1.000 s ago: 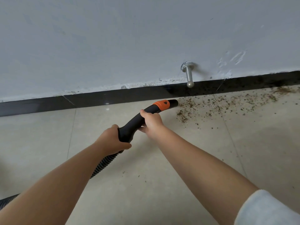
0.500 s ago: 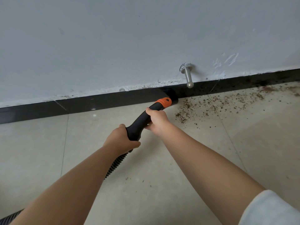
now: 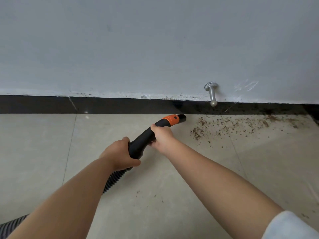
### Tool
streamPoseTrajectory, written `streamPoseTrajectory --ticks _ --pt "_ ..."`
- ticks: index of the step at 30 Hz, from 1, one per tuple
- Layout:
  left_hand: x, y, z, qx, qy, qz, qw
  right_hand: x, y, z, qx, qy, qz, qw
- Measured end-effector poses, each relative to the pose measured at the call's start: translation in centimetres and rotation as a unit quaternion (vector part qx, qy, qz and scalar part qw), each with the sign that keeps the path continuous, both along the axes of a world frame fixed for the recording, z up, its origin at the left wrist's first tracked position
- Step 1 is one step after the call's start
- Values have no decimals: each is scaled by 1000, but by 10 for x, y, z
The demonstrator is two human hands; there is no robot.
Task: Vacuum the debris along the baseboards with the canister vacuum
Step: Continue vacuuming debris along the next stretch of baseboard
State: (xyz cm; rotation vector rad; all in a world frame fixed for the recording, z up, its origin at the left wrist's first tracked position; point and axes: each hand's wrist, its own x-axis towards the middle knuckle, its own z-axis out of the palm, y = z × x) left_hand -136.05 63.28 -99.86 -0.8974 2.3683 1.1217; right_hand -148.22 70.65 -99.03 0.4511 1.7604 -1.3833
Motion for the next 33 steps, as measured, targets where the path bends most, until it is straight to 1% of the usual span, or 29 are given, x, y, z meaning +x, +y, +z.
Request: streamPoseTrajectory --ticks 5,13,16,20,24,27,29,33 --pt "6 -11 -6 -10 8 22 1000 5 -18 -6 2 7 6 1000" --pt "9 -12 -5 -46 2 47 998 6 -20 -17 -44 1 -3 999" --pt "-5 1 -1 -54 2 32 998 -8 -5 -19 -72 -5 -27 997" --pt "-19 12 4 -48 24 31 998 -22 6 -12 -94 -3 -60 994" --pt "1 1 7 -39 24 38 998 1 0 -5 -95 10 -38 995" --pt "30 -13 5 -38 -4 42 998 30 -10 -8 -72 -31 -16 997" --pt "46 -20 6 -39 -23 47 998 46 -16 -10 -75 -63 -12 995" --pt "66 -27 7 -31 -32 65 997 65 -25 -11 -84 -78 -4 993"
